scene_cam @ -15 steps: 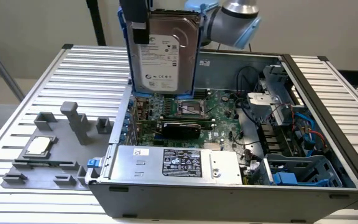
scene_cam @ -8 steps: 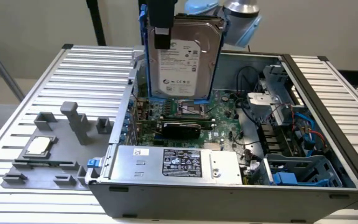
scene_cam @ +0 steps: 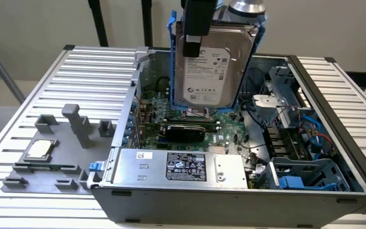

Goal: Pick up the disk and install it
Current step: 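Pick up the disk, then insert the disk into the insertion slot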

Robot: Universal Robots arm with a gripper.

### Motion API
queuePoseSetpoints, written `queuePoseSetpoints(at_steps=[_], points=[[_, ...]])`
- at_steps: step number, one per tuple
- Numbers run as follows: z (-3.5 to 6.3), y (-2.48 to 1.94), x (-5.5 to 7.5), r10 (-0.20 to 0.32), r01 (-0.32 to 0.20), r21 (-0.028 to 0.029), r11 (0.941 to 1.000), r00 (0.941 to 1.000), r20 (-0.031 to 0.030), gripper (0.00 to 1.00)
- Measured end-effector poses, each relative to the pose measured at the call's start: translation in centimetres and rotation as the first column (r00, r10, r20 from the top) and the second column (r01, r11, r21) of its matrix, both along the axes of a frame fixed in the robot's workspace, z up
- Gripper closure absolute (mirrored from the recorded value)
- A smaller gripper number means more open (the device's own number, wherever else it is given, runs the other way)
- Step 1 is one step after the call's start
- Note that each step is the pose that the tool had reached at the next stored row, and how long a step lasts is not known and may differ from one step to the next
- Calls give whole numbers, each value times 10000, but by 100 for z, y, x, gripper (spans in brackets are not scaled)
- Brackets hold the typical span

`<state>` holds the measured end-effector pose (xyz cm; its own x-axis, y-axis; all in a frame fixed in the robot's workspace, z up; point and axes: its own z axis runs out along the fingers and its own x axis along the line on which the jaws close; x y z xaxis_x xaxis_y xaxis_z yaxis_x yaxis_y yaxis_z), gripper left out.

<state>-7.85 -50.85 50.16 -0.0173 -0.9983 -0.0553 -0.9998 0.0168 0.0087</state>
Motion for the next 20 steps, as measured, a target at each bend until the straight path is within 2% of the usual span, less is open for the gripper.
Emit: queuePoseSetpoints(at_steps=[20], points=[[-2, -426, 686, 0, 0, 39, 10000, 10000, 0, 100]])
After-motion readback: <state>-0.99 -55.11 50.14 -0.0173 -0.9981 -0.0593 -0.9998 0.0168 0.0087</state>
